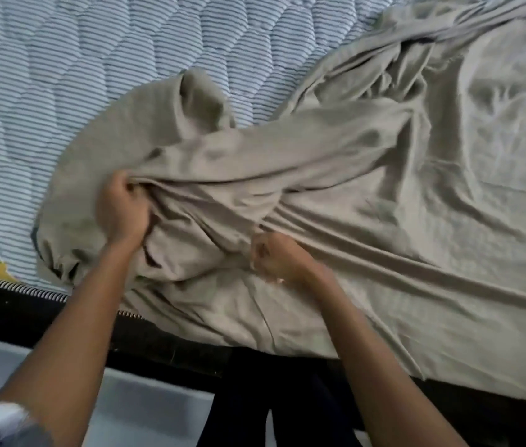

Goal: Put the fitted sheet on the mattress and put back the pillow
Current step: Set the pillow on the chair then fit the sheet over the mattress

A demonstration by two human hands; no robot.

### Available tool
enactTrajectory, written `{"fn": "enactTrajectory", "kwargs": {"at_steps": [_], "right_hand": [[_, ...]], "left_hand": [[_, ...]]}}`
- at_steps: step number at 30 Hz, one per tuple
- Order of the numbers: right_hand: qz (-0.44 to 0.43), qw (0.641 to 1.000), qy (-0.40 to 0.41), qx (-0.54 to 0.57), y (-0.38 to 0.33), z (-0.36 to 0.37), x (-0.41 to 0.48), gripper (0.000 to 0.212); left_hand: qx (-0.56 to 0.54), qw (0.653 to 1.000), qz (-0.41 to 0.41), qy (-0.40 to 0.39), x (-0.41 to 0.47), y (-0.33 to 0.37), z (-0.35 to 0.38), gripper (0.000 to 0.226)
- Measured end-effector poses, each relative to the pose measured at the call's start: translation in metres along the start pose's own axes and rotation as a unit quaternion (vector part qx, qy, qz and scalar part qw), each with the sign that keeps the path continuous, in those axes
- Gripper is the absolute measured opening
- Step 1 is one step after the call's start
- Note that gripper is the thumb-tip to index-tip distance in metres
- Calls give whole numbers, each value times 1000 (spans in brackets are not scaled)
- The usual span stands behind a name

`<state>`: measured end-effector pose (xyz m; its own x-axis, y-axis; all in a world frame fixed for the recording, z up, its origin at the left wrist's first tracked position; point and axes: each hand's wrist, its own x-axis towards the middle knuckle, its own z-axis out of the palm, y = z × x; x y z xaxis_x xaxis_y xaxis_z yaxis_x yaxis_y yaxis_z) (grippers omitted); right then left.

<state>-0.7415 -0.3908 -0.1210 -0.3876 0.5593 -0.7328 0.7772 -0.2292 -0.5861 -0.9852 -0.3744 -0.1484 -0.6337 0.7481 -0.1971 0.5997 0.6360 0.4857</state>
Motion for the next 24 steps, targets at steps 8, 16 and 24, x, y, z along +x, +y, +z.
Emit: {"fn": "enactTrajectory", "kwargs": {"at_steps": [8,16,24], "right_hand": [[51,924,298,233,16,-63,4,15],[145,733,384,542,47,-113,0,19],[356,715,433,418,92,-87,12,29]], "left_hand": [[85,992,83,-31,10,99,37,63],[174,612,213,-741,-83,246,39,25],[90,964,155,-195,-2,213,126,71]]}}
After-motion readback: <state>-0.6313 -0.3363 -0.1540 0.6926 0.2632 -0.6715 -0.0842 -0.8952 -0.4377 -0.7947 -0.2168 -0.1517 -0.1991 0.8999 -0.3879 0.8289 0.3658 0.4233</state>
